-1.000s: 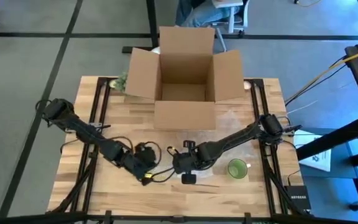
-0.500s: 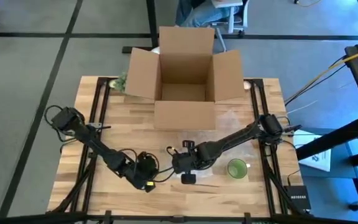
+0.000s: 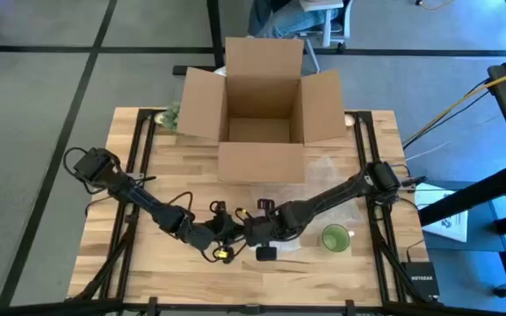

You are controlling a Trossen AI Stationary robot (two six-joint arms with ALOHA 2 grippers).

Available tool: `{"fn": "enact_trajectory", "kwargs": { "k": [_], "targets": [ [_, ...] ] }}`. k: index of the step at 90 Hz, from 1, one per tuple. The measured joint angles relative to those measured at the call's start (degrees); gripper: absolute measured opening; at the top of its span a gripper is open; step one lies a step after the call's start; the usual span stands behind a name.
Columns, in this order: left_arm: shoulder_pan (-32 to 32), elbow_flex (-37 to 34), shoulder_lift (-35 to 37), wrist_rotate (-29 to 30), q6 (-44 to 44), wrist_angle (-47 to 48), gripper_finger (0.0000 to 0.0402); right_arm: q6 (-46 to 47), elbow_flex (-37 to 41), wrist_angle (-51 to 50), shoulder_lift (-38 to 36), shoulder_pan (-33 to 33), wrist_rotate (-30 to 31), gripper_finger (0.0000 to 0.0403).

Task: Wrap mug
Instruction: Wrap the white mug with bubble wrap

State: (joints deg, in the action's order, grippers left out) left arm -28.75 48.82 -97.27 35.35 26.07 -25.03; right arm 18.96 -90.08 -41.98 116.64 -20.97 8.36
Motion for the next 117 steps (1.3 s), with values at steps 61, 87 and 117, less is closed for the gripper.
{"fn": "enact_trajectory", "kwargs": {
  "k": [61, 87, 117],
  "targets": [
    [1.7, 0.2, -5.0, -2.8, -2.1, -1.5, 0.0000, 1.2, -0.1, -3.9, -5.2, 0.0, -1.6, 0.0001],
    [1.7, 0.1, -5.1, -2.8, -2.2, -1.9, 0.0000, 1.3, -0.1, -8.1, -11.1, 0.0, -1.6, 0.0001],
    [1.6, -0.1, -5.1, -3.0, -2.3, -2.1, 0.0000, 1.6, -0.5, -0.9, -3.5, 0.0, 2.4, 0.0001]
  ]
}}
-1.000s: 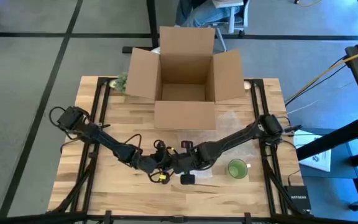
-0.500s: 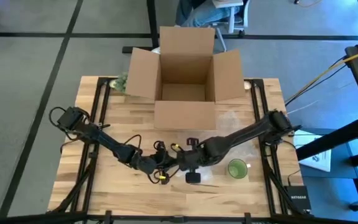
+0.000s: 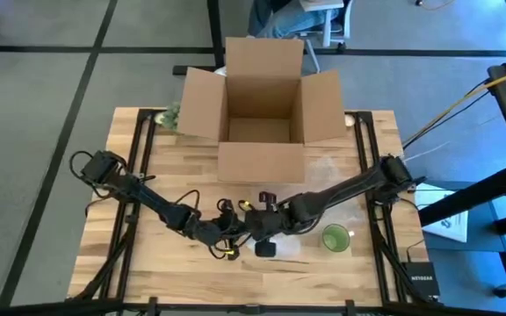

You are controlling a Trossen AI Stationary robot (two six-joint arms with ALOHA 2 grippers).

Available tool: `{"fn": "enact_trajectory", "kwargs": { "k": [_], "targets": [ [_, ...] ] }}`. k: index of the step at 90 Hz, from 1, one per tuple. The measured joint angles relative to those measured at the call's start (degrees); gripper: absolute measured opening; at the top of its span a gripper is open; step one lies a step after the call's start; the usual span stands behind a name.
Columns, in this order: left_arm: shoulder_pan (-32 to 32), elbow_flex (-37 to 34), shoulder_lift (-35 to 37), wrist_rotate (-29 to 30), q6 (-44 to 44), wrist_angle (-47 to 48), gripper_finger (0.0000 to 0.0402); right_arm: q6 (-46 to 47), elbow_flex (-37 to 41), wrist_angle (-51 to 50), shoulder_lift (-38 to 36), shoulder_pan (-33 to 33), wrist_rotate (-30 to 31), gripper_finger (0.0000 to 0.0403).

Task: Wrap mug
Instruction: Wrap the white mug with bubble wrap

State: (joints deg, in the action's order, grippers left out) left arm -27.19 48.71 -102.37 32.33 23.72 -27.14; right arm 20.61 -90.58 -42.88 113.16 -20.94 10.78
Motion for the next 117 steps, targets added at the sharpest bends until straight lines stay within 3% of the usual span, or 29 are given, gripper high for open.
{"fn": "enact_trajectory", "kwargs": {
  "k": [11, 32, 79, 105, 117],
  "targets": [
    [0.1, 0.4, -0.1, -0.5, -0.1, -1.1, 0.0000, 0.8, 0.1, -1.1, 4.8, 0.0, -1.8, 0.0001],
    [-0.3, 0.3, -0.2, -0.1, -1.4, -2.1, 0.0000, 0.6, 0.1, -1.2, 6.0, 0.1, -3.8, 0.0001],
    [-0.3, 0.2, -0.1, 0.1, -1.6, -2.1, 0.0000, -1.5, -6.1, -14.9, -2.3, 0.0, -4.2, 0.0001],
    [-0.3, 0.2, -0.1, 0.1, -1.6, -2.2, 0.0000, -1.5, -6.0, -10.2, -5.4, 0.2, 5.7, 0.0001],
    [-0.3, 0.2, -0.1, -0.1, -1.6, -2.1, 0.0000, -1.3, -3.1, -2.9, -3.7, 0.7, 5.1, 0.0001]
  ]
}}
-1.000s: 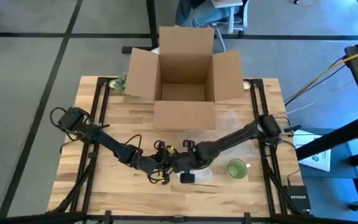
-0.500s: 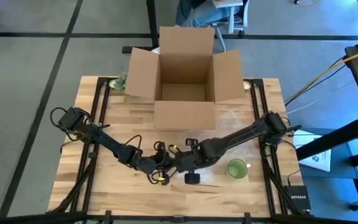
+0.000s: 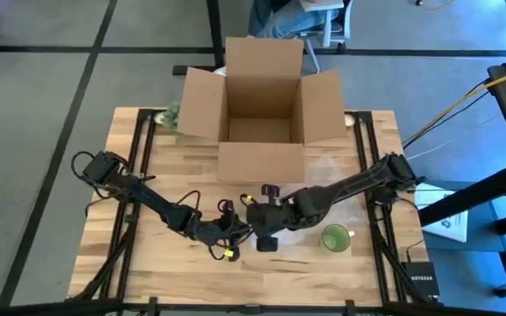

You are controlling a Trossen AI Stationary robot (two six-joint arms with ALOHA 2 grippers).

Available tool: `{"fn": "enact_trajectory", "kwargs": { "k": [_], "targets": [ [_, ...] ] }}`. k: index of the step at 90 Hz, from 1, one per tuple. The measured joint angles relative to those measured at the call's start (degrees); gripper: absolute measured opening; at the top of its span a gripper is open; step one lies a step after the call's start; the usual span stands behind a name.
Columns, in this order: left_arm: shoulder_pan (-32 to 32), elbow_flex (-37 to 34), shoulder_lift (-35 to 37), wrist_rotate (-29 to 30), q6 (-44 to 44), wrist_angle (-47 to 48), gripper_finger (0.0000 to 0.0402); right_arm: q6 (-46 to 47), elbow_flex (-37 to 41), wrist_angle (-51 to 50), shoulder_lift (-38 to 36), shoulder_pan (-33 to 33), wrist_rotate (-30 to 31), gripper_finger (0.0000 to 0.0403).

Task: Wrap mug
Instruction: Wrap the white mug with bubble wrap

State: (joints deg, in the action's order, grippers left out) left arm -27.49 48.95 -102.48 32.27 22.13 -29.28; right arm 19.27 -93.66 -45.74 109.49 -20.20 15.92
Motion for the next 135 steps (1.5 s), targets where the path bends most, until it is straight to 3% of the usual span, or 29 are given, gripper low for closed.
{"fn": "enact_trajectory", "kwargs": {
  "k": [22, 42, 59, 78, 95, 112, 126, 135],
  "targets": [
    [0.1, 0.0, 0.0, 0.1, 0.0, -0.3, 0.0000, 3.5, 5.3, -2.1, 4.5, -0.3, -5.9, 0.0001],
    [0.0, 0.0, 0.2, 0.1, 0.0, -0.1, 0.0000, 4.3, 6.6, 1.7, 5.7, -0.4, -7.5, 0.0001],
    [-1.3, -0.2, 5.0, -0.2, -0.1, 4.0, 0.0000, 4.1, 6.5, 2.7, 5.7, -0.4, -7.3, 0.0001],
    [-2.7, -0.1, 12.8, 2.4, 2.6, 16.5, 0.0000, 2.9, 6.4, 3.0, 5.7, -0.4, -7.1, 0.0001],
    [-2.7, -0.6, 12.7, 3.3, 15.4, 31.8, 0.0000, 1.4, 6.4, 3.1, 5.7, -0.4, -6.5, 0.0001],
    [-2.2, -2.0, 6.5, 1.6, 15.7, 20.3, 0.0000, 1.2, 6.4, 3.1, 5.7, -0.4, -6.4, 0.0001],
    [-2.1, -1.4, 6.7, 5.3, 5.4, 6.0, 0.0000, 1.2, 6.4, 3.2, 5.7, -0.4, -6.0, 0.0001],
    [-1.6, -0.2, 6.9, 4.9, -0.6, 3.1, 0.0000, 1.0, 6.4, 3.5, 5.7, -0.4, -6.0, 0.0001]
  ]
}}
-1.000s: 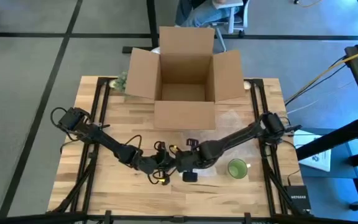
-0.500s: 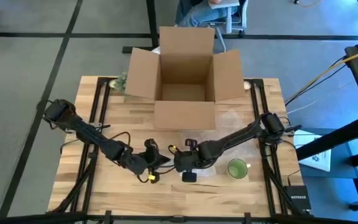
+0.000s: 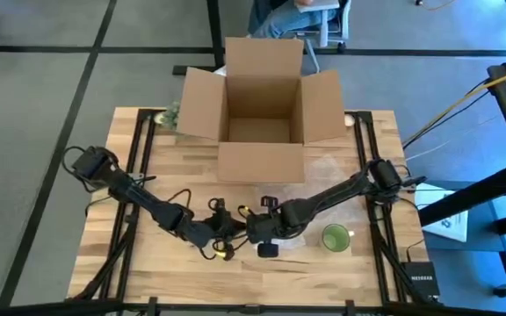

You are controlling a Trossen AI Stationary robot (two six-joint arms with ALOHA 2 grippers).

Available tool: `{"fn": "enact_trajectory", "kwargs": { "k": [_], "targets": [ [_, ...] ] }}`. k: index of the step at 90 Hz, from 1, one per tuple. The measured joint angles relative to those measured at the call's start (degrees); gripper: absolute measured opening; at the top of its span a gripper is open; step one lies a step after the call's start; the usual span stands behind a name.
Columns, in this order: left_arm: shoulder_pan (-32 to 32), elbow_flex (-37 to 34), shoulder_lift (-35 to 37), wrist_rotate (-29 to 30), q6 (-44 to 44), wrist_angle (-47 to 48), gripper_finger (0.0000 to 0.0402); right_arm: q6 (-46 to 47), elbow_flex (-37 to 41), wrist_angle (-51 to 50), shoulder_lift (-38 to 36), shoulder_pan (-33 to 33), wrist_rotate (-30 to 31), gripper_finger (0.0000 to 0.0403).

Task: Wrap mug
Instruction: Wrap the white mug with bubble wrap

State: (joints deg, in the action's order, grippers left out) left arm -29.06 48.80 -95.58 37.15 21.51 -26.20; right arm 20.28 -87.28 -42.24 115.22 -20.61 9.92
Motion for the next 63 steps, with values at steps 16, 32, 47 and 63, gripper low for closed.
{"fn": "enact_trajectory", "kwargs": {
  "k": [16, 32, 47, 63],
  "targets": [
    [2.9, 0.6, -1.9, -3.3, -0.1, -0.1, 0.0000, -0.7, 0.0, 0.5, 0.0, 0.0, 0.0, 0.0001],
    [5.8, 0.7, -7.0, -5.9, 2.5, -3.4, 0.0000, -0.8, 0.0, 0.7, 0.0, 0.0, 0.0, 0.0001],
    [6.1, 0.9, -8.5, -8.5, 3.7, -4.4, 0.0000, -1.1, 0.0, 0.1, -0.4, 0.0, -0.5, 0.0001],
    [5.4, 0.9, -8.6, -8.6, 2.3, -3.9, 0.0000, -1.3, -2.3, -4.5, -2.5, -0.1, -0.5, 0.0001]
  ]
}}
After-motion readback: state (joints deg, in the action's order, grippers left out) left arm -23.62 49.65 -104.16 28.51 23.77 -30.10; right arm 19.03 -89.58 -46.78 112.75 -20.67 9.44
